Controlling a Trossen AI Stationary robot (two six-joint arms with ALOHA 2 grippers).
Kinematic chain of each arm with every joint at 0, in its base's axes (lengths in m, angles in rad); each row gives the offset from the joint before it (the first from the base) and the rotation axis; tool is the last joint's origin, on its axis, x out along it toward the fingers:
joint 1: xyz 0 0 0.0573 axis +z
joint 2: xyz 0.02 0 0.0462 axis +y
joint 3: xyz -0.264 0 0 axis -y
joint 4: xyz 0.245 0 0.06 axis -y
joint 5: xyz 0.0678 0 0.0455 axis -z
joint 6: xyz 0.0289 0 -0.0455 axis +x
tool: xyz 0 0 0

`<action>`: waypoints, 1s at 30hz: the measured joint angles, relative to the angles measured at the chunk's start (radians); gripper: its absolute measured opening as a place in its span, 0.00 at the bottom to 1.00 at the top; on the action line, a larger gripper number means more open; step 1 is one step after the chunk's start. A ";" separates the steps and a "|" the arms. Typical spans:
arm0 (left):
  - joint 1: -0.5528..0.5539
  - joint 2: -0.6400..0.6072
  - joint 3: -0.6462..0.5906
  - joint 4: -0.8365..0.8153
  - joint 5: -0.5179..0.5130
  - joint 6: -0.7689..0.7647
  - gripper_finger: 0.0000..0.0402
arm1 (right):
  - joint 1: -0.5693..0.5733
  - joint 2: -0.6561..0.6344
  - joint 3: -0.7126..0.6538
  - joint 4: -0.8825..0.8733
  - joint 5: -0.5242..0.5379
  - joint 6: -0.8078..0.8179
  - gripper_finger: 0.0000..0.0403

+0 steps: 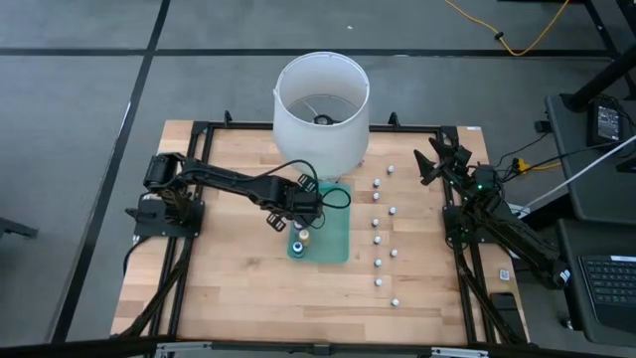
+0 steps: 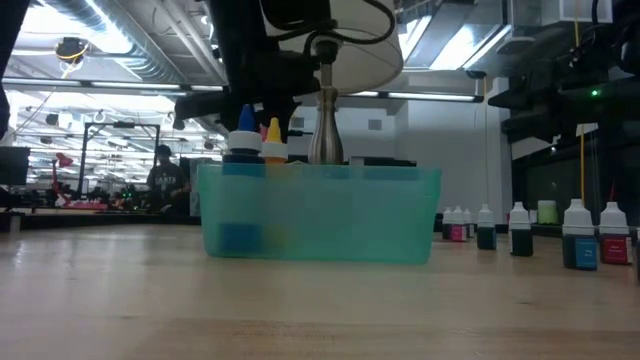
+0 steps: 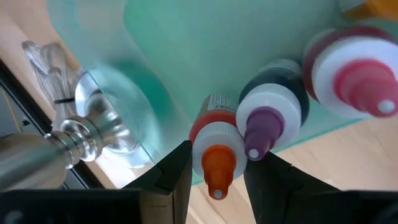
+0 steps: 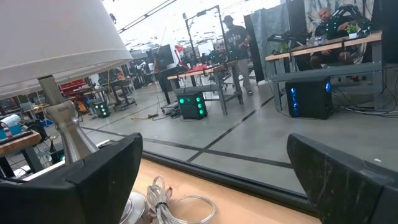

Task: Pick & Place food coloring
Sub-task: Put the large red food coloring bottle into the green bin

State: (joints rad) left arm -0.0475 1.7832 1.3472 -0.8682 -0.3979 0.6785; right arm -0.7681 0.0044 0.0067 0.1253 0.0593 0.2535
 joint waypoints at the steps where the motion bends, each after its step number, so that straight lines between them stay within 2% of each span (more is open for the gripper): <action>1: 0.000 0.000 0.000 0.001 0.001 0.000 0.30 | 0.000 0.000 0.000 0.000 0.000 0.000 0.99; 10: 0.002 0.000 0.000 -0.004 0.040 -0.023 0.33 | 0.000 0.000 0.000 0.000 0.000 0.000 0.99; 21: 0.002 0.000 0.000 -0.022 0.015 -0.102 0.35 | 0.000 0.000 0.000 0.000 0.000 0.000 0.99; 30: 0.005 -0.001 0.000 -0.022 0.012 -0.131 0.42 | 0.000 0.000 0.000 0.000 0.000 0.000 0.99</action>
State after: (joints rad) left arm -0.0423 1.7821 1.3472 -0.8906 -0.3857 0.5475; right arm -0.7680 0.0044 0.0067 0.1253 0.0593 0.2533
